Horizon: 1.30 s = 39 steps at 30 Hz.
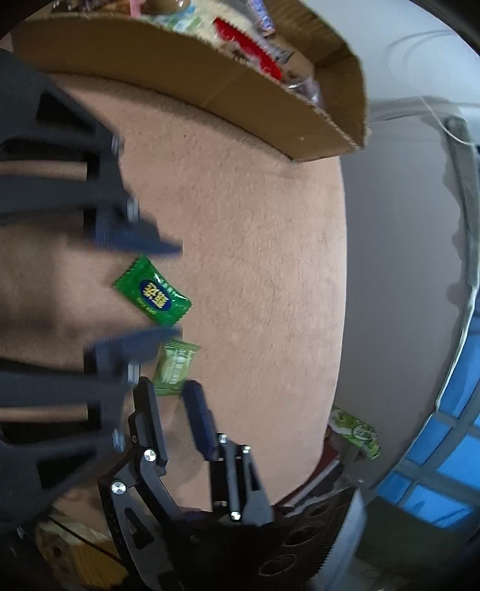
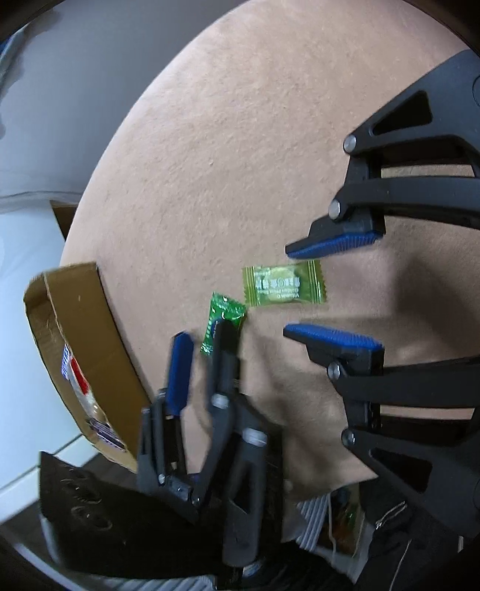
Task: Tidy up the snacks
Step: 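Grasp the pale green candy with the right gripper while the left grasps the dark green candy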
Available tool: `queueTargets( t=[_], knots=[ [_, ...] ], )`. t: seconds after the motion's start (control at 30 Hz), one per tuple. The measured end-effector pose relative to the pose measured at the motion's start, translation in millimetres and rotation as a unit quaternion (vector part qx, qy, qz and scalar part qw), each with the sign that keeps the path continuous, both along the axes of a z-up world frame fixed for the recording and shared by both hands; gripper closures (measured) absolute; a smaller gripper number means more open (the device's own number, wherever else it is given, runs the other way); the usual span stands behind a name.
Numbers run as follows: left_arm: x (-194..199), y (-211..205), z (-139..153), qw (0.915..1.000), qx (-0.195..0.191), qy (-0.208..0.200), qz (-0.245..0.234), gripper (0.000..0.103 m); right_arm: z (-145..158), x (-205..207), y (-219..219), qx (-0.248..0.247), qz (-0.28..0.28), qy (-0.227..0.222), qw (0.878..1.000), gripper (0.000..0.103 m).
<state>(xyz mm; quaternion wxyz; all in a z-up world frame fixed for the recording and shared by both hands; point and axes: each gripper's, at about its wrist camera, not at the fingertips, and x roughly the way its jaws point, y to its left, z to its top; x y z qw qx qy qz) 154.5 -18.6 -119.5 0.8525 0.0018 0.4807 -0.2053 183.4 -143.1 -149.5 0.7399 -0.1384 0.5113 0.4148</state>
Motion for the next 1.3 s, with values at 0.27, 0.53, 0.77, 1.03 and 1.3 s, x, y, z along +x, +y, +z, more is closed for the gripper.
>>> queueTargets(
  t=[0.27, 0.53, 0.77, 1.03, 1.3],
  knots=[
    [-3.8, -31.6, -9.4, 0.994, 0.09, -0.024, -0.057, 0.056, 0.9, -2.6, 2.7, -0.016, 0.007, -0.032, 0.999, 0.06],
    [1.0, -30.5, -12.0, 0.9946, 0.09, -0.025, -0.046, 0.063, 0.7, -9.9, 6.4, -0.032, 0.015, -0.057, 0.998, 0.06],
    [-2.8, -27.3, -13.5, 0.9951, 0.09, -0.031, -0.026, 0.078, 0.1, -9.8, 14.1, -0.052, 0.015, -0.08, 0.995, 0.065],
    [-12.5, -18.5, -12.9, 0.9955, 0.086, -0.04, -0.007, 0.08, 2.3, -15.1, 14.4, -0.071, 0.005, -0.103, 0.992, 0.081],
    [-17.7, -6.7, 0.3, 0.9958, 0.069, -0.057, 0.02, 0.08, 18.4, -13.8, 3.3, -0.045, -0.025, -0.112, 0.992, 0.081]
  ],
)
